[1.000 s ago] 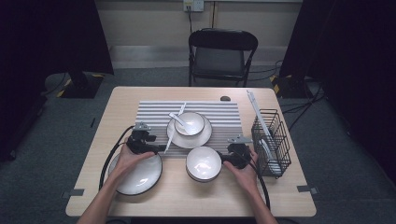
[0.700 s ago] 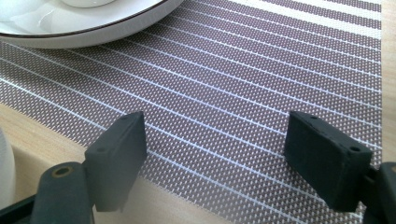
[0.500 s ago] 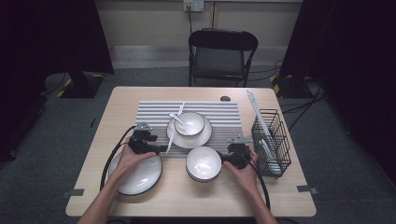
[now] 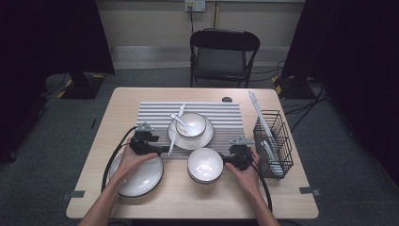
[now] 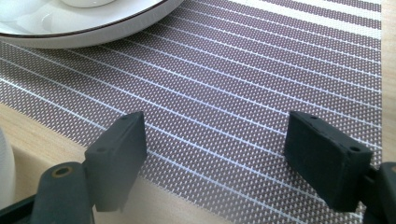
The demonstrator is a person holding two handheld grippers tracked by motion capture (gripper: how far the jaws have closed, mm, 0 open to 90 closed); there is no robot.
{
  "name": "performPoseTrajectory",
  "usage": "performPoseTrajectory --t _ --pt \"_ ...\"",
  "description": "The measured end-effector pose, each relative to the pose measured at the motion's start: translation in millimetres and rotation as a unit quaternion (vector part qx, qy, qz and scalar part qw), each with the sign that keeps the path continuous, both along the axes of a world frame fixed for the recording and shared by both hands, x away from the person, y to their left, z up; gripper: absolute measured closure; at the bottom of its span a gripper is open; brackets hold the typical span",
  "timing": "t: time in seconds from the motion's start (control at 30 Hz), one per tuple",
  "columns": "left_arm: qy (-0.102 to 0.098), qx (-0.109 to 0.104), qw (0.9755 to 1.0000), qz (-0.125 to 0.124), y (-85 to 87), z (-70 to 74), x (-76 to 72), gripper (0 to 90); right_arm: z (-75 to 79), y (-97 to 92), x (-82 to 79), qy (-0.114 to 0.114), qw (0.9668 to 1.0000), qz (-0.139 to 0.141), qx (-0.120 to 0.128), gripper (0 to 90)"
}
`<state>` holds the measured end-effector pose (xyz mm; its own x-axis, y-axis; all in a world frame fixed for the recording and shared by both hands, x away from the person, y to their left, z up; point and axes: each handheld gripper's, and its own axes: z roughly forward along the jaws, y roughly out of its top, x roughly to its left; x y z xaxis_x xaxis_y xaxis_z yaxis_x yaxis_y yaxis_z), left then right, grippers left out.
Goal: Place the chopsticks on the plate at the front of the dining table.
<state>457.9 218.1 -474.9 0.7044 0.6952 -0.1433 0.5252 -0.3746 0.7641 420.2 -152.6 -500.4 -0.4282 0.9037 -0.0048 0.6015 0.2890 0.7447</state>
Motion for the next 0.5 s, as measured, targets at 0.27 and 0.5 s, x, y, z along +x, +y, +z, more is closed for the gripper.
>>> performPoseTrajectory --t 0.27,0.5 --pt "0.000 -0.019 0.9998 0.008 6.5 4.9 -3.2 22.6 0.0 0.0 0.0 -0.001 1.0000 0.000 0.000 20.2" --pt "0.007 -0.022 0.9997 -0.003 12.7 7.7 -10.8 19.0 0.0 0.0 0.0 -0.001 1.0000 0.000 0.000 20.2"
